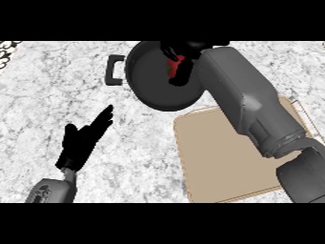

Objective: Pick the tomato from the tray and place it in the pot

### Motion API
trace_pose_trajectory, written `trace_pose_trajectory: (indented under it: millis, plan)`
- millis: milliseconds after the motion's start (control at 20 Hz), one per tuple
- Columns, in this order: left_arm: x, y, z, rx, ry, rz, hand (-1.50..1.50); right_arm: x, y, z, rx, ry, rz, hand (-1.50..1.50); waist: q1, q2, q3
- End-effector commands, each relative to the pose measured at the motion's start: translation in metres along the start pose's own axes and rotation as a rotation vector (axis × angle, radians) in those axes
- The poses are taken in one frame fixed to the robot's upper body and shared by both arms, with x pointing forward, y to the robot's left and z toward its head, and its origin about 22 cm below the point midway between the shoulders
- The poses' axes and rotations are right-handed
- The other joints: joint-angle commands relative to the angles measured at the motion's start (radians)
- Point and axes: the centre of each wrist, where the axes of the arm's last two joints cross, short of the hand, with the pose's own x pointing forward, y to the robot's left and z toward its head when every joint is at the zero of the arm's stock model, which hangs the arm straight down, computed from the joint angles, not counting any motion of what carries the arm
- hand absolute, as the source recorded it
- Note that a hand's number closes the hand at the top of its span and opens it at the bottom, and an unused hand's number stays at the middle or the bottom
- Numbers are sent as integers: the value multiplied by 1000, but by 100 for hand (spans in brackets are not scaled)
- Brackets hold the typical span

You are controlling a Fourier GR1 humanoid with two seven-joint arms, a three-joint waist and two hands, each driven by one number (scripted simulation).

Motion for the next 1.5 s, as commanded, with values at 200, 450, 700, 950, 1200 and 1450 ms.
trace_pose_trajectory:
  millis: [200,450,700,950,1200,1450]
  plan:
    - [3,-6,-8,1,-9,4,0,12,38,-5,346,269,68,-150,11,5,-1]
    - [2,-8,-15,-31,-10,-17,0,15,58,0,303,178,-71,-150,24,10,0]
    - [-3,8,-2,-16,-21,-9,0,20,34,-6,-2,42,-467,-150,20,6,3]
    - [0,-7,-5,-33,-15,-3,0,19,12,-9,-221,56,-798,-150,18,9,3]
    - [-9,3,-3,18,-3,-21,0,-7,-4,3,-421,147,-929,-150,2,8,1]
    - [0,15,4,11,-14,-3,0,-55,-13,33,-528,124,-1027,-150,5,7,2]
